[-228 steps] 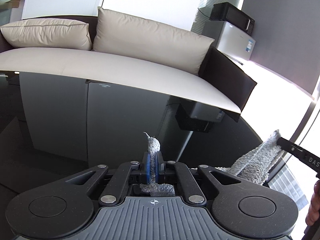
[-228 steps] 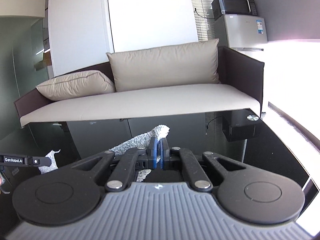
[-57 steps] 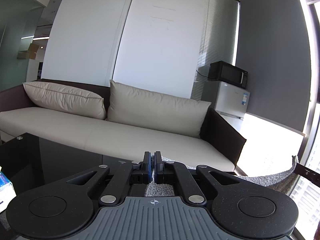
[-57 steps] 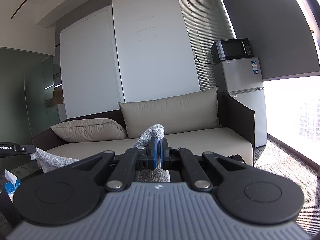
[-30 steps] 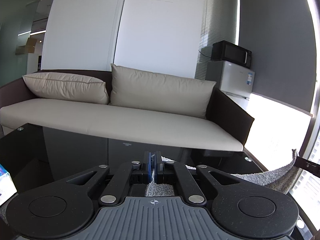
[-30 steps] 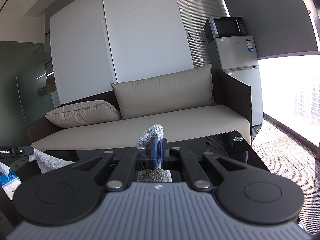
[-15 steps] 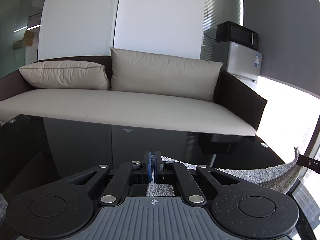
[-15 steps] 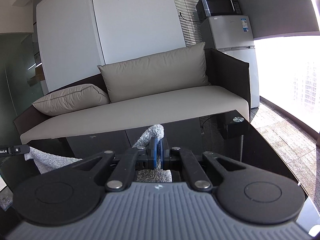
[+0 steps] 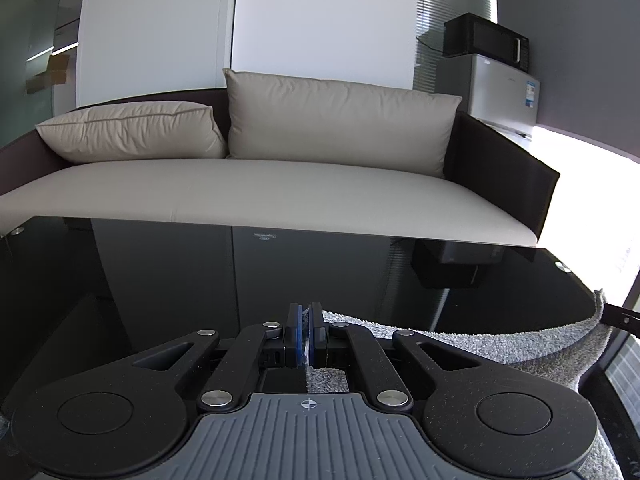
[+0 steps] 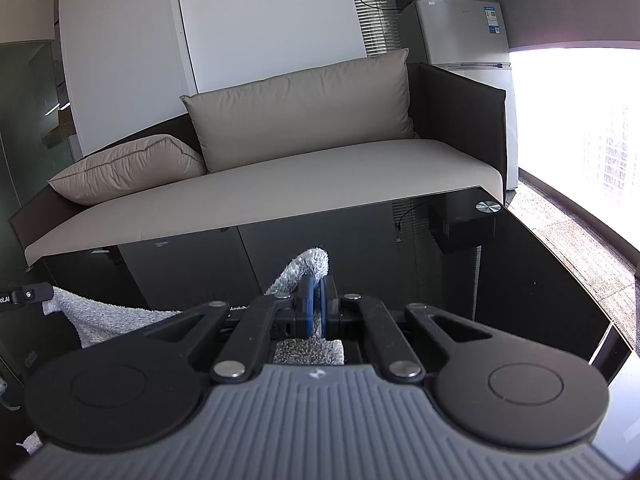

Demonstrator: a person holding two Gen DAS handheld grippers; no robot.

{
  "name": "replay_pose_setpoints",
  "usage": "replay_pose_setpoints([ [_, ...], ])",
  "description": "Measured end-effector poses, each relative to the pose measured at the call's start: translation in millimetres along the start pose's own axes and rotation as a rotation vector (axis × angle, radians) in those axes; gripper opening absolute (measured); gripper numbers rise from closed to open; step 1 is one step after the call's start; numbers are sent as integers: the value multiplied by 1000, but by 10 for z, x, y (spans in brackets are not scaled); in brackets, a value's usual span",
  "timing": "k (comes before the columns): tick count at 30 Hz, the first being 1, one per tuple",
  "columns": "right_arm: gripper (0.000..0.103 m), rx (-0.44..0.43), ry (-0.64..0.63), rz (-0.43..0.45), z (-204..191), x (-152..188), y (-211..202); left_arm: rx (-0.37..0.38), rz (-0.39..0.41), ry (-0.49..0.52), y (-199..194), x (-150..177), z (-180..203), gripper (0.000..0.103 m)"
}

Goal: Fold towel
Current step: 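Lower the stretched towel onto the table with both tools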

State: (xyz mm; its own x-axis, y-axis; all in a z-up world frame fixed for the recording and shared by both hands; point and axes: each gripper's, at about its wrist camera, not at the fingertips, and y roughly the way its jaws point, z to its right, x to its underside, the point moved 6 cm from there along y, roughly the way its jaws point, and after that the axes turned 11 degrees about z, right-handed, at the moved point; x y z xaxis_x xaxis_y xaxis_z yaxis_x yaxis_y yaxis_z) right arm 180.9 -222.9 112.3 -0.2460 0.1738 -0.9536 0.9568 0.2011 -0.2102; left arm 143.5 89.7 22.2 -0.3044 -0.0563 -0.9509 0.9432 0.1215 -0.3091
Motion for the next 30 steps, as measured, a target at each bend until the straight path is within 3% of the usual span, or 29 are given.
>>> replay_pose_setpoints([
  [23,3,70,-77,-95,28,257,579,10,-118,36,672,314,-29,3],
  [30,4,92,-78,-110,81,299,657,-6,-112,37,739,319,-100,6],
])
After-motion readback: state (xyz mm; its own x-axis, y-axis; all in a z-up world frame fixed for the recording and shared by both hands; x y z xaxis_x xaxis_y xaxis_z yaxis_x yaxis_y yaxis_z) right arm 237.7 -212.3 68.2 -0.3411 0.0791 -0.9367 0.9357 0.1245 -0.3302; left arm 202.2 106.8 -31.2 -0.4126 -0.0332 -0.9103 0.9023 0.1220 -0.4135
